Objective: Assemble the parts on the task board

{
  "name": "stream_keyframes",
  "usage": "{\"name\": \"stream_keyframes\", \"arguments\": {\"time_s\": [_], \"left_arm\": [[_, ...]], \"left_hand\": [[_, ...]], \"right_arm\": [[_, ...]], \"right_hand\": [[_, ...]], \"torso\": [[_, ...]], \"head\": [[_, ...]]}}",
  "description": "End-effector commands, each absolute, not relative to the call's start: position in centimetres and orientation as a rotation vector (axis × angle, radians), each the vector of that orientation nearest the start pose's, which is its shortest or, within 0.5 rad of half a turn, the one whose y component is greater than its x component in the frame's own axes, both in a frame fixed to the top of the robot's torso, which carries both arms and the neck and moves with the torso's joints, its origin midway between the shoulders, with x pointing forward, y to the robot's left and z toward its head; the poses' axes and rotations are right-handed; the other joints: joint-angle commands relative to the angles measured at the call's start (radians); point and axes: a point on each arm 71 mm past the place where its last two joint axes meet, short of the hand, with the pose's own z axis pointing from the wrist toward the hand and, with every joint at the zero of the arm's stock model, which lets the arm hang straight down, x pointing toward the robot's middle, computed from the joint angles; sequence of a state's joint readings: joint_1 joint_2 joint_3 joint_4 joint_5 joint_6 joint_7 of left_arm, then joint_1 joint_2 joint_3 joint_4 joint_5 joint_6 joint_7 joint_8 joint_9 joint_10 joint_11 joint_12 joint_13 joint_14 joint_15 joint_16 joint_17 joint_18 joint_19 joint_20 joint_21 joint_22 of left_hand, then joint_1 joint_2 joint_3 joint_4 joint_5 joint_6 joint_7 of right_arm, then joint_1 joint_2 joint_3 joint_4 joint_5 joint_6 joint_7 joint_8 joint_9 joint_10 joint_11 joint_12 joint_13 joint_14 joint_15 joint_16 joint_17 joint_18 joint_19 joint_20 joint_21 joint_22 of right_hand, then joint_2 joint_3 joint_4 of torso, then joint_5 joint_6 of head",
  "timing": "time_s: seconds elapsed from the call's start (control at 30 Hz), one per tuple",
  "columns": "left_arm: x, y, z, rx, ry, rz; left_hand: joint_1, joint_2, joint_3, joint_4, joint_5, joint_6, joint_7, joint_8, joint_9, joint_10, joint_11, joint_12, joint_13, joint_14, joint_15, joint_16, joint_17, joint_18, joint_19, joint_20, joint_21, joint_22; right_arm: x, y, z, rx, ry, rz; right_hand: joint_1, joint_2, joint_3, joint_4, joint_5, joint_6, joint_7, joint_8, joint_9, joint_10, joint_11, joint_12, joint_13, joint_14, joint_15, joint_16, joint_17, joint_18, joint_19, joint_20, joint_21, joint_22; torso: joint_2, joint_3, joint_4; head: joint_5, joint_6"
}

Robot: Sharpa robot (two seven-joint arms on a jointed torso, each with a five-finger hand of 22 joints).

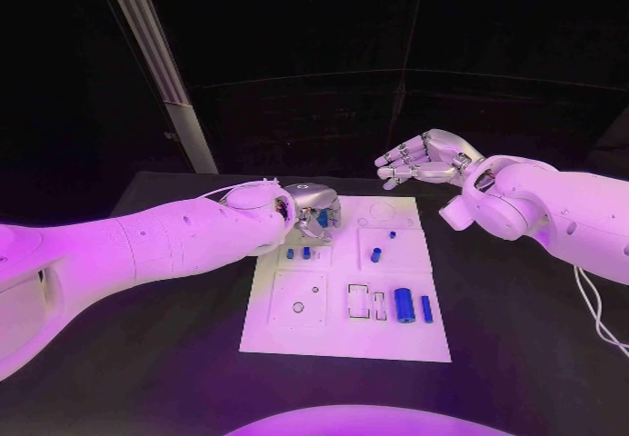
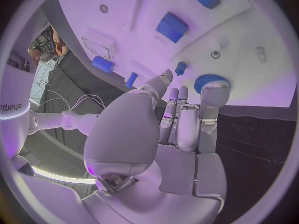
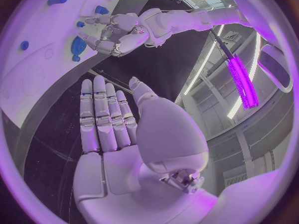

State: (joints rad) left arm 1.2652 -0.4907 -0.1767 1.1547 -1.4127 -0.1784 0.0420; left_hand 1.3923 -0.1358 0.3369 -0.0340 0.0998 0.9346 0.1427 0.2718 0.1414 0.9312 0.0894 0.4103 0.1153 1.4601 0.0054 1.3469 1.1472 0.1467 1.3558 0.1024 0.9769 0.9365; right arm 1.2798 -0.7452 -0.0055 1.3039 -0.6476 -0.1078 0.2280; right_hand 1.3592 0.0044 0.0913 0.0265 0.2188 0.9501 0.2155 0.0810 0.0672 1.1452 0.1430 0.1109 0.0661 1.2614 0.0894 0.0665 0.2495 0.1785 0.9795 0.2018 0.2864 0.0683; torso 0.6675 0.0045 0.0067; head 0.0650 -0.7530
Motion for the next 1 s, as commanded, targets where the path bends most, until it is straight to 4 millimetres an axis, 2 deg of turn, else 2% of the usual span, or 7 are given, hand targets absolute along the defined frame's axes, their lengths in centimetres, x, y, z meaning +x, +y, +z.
{"name": "stream_keyframes", "arguments": {"time_s": [0.03,0.3,0.53,1.0], "left_arm": [[53.25,11.45,-22.33,0.415,1.830,-0.664],[53.51,11.51,-22.63,0.419,1.859,-0.646],[53.61,11.61,-22.85,0.419,1.874,-0.637],[53.52,11.20,-23.19,0.430,1.888,-0.644]], "left_hand": [[0.003,0.008,0.009,-0.001,-0.001,0.009,-0.001,-0.008,-0.003,0.008,0.000,-0.008,-0.004,0.009,-0.003,0.006,0.000,-0.013,0.007,-0.001,0.006,0.004],[-0.002,0.006,0.018,-0.002,-0.002,0.016,-0.001,-0.011,-0.008,0.018,0.000,-0.014,-0.013,0.012,-0.003,0.011,0.004,-0.018,0.017,-0.001,0.032,0.032],[-0.009,0.004,0.021,0.000,-0.002,0.019,-0.001,-0.014,-0.011,0.024,-0.001,-0.018,-0.018,0.013,-0.003,0.011,0.001,-0.021,0.022,-0.001,0.044,0.046],[-0.016,0.006,0.034,0.001,-0.002,0.021,-0.005,-0.025,-0.019,0.046,-0.004,-0.023,-0.027,0.014,-0.006,0.014,0.000,-0.025,0.030,-0.003,0.066,0.071]], "right_arm": [[53.64,-20.45,-14.30,0.398,1.670,1.286],[53.65,-20.39,-14.30,0.397,1.671,1.287],[53.65,-20.37,-14.30,0.397,1.671,1.287],[53.66,-20.24,-14.30,0.396,1.671,1.290]], "right_hand": [[-0.012,0.001,0.003,0.002,0.007,-0.008,0.001,-0.003,-0.001,-0.007,0.004,-0.007,0.000,-0.006,0.002,-0.003,-0.001,0.005,-0.001,0.009,-0.003,-0.001],[-0.011,0.002,0.005,0.001,0.007,-0.008,0.001,-0.002,0.000,-0.007,0.003,-0.006,0.000,-0.007,0.002,-0.003,-0.002,0.005,0.000,0.009,-0.005,-0.001],[-0.012,0.003,0.006,0.001,0.008,-0.008,0.001,-0.002,0.000,-0.007,0.003,-0.006,0.000,-0.007,0.002,-0.002,-0.002,0.005,0.000,0.009,-0.005,-0.001],[-0.012,0.003,0.006,0.001,0.008,-0.008,0.001,-0.002,0.000,-0.007,0.003,-0.006,0.000,-0.007,0.002,-0.002,-0.002,0.005,0.000,0.009,-0.005,-0.001]], "torso": [[-0.001,0.0001,0.0002],[0.000,0.0001,-0.0010],[-0.001,-0.0002,0.0015],[0.000,0.0000,0.0003]], "head": [[0.000,0.000],[0.001,-0.003],[-0.003,-0.004],[-0.001,-0.007]]}}
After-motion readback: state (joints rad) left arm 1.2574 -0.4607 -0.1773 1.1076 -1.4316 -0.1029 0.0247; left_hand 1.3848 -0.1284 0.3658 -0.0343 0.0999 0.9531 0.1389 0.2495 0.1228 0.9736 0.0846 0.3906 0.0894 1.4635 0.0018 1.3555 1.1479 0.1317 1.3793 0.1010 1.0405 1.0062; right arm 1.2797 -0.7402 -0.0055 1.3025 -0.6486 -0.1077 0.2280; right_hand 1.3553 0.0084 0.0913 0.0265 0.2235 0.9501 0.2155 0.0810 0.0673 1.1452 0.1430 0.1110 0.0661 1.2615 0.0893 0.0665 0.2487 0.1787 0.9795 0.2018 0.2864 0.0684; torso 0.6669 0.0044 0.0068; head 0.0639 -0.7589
